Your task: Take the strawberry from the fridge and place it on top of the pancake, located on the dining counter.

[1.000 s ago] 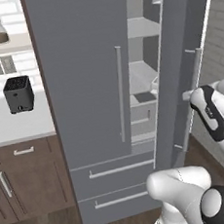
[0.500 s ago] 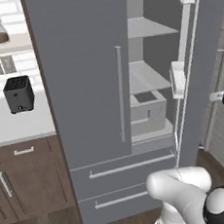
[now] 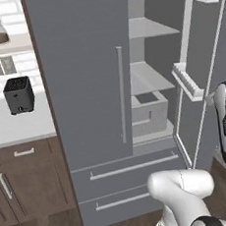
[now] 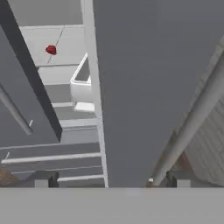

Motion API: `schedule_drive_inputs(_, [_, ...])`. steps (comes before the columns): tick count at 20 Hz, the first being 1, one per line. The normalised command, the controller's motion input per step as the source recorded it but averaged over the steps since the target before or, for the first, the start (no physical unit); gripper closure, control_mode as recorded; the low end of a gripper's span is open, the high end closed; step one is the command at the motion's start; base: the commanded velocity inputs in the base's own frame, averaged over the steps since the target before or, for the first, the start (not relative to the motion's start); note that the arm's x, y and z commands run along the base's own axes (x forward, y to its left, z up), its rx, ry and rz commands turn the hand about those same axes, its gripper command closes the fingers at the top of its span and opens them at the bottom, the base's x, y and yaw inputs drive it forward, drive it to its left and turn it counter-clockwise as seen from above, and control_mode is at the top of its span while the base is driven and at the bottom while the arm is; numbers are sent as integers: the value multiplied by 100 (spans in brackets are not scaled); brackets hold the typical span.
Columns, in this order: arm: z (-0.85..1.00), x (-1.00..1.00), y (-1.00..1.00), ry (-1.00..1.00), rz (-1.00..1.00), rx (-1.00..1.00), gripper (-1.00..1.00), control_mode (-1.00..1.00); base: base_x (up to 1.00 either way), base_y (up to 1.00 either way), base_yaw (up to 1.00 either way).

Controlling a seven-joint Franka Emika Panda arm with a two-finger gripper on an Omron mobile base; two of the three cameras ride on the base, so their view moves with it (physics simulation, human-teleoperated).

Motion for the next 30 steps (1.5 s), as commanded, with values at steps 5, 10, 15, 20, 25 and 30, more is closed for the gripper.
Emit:
schedule_drive_inputs(5, [0,33,100,63,0,-63,-100,-100,0,0,0])
schedule_drive_inputs(10, [-1,96,49,79,0,-69,-100,-100,0,0,0])
schedule_drive_inputs(15, [-20,93,-13,39,0,-51,-100,-100,0,0,0])
schedule_drive_inputs(20, [-40,29,-78,7,0,-20,-100,-100,0,0,0])
schedule_drive_inputs(25, [-20,2,-73,1,0,-5,-100,-100,0,0,0])
schedule_drive_inputs(30, [-5,0,-46,0,0,0,-100,-100,0,0,0])
